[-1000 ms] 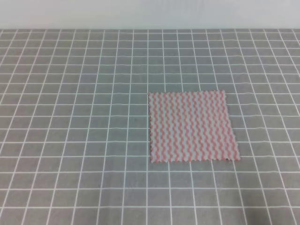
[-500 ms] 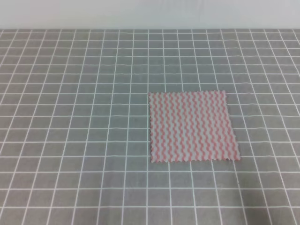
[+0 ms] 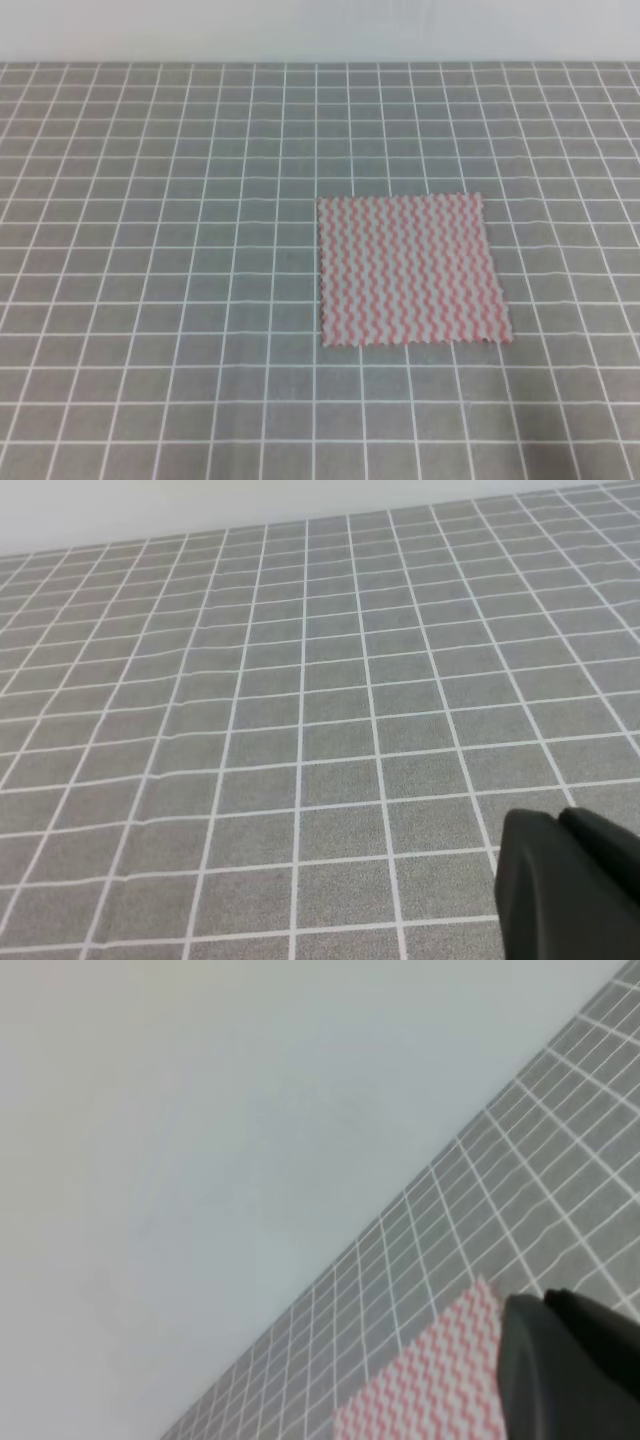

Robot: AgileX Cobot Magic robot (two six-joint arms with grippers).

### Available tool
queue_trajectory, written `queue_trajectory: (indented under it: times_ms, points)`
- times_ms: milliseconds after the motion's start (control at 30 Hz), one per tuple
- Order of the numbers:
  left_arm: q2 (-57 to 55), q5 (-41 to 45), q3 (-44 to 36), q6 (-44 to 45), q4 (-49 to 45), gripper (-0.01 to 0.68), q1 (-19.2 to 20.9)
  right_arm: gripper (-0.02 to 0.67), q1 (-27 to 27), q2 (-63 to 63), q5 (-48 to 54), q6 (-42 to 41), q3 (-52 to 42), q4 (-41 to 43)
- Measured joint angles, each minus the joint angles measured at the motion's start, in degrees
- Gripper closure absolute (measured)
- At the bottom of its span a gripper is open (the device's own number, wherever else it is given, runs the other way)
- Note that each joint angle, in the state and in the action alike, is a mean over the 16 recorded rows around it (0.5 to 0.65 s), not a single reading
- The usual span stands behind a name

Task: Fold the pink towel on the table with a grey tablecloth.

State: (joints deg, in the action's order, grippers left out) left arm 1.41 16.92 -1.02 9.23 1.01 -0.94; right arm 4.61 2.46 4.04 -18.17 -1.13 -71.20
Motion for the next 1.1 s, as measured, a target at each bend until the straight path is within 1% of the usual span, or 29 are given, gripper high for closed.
queue_trajectory:
  times_ms: [200,300,367,533,800,933,1100]
  points:
    - [0.11,-0.16,0.0,-0.07,0.03,0.67,-0.01,0.666,1.17,1.1,1.35,0.0,0.0,0.15]
    - [0.23,-0.72,0.0,-1.91,2.12,0.67,-0.01,0.666,1.45,1.31,1.87,-0.02,0.18,0.99]
    - [0.22,-1.2,0.0,-3.74,4.55,0.67,-0.01,0.666,1.55,1.43,1.92,-0.02,0.09,1.6]
    - [0.45,-4.79,-0.17,-11.54,14.12,0.67,-0.03,0.666,1.57,1.63,0.95,-0.03,0.18,2.17]
    - [0.02,-11.54,0.0,-23.27,28.81,0.671,-0.01,0.666,1.57,1.68,-0.11,-0.49,0.18,-0.32]
    - [-0.24,-14.53,0.09,-25.57,32.44,0.671,0.0,0.666,1.57,1.72,0.21,-1.97,0.23,-1.8]
    - [-1.72,-13.65,0.39,-25.34,36.63,0.67,0.0,0.666,1.57,3.01,0.16,-4.85,1.44,-2.21]
